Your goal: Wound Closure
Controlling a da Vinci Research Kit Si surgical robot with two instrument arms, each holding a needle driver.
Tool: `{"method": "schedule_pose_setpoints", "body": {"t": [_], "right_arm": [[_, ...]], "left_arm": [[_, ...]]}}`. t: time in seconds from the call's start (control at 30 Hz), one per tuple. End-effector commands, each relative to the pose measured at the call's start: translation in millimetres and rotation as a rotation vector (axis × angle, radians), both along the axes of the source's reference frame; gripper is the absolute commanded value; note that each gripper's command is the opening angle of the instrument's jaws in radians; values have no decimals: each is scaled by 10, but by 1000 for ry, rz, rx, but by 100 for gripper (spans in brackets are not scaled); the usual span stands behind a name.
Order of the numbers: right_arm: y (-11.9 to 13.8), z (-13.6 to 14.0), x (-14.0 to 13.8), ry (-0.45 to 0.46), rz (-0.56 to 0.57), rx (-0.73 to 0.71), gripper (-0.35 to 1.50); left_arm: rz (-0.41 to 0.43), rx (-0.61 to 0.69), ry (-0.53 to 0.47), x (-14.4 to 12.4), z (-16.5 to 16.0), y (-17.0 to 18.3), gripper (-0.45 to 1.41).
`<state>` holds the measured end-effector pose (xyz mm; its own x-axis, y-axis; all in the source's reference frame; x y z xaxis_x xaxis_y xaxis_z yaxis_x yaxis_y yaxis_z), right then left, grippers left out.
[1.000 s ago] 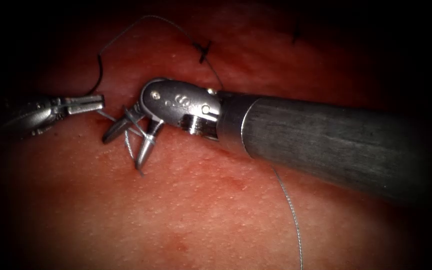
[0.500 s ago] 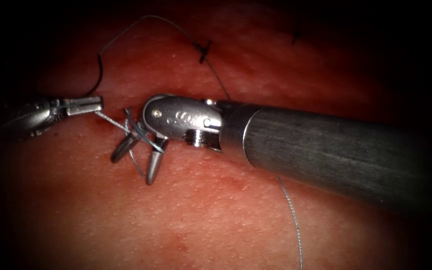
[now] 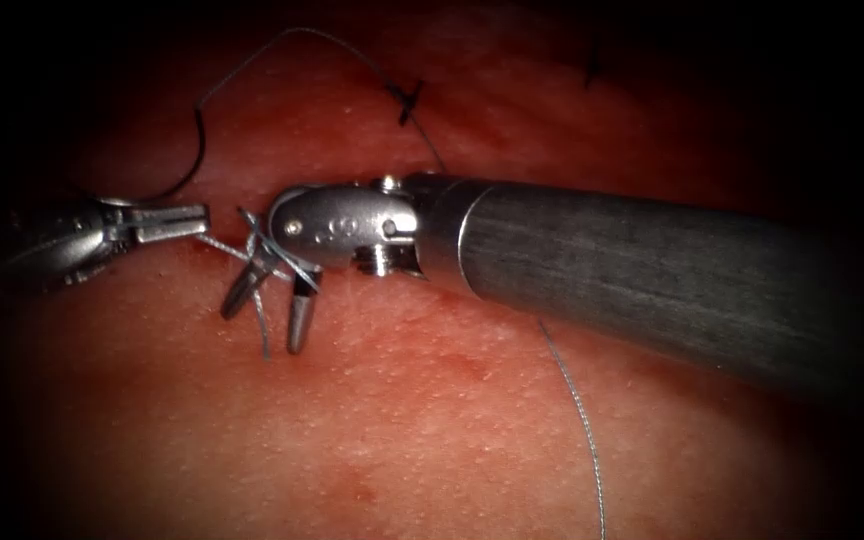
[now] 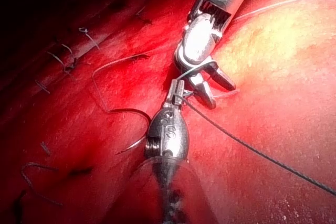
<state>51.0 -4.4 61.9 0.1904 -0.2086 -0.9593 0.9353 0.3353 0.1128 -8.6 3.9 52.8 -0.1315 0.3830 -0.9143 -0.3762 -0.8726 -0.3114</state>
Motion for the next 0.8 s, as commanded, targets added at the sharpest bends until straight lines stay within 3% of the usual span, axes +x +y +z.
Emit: {"method": "schedule_pose_setpoints", "body": {"t": [0.03, 0.07, 0.3, 0.43, 0.53, 0.8], "right_arm": [[6, 2, 10, 9, -2, -5, -23], [6, 0, 13, 14, -1, -7, -35], [-1, -12, 19, 30, -2, 1, -35], [19, -21, 21, 54, 75, 40, -35], [47, -33, 16, 72, 152, 86, -35], [66, -29, 15, 62, 206, 82, -35]], "left_arm": [[1, -2, -3, -6, 5, 3, -45], [1, -2, -3, -6, 5, 3, -45], [3, -3, -5, -8, 1, -5, -45], [7, -3, -10, -10, -8, -19, -45], [19, -7, -22, -16, -30, -54, -45], [73, -6, -35, -37, -83, -131, -45]]}}
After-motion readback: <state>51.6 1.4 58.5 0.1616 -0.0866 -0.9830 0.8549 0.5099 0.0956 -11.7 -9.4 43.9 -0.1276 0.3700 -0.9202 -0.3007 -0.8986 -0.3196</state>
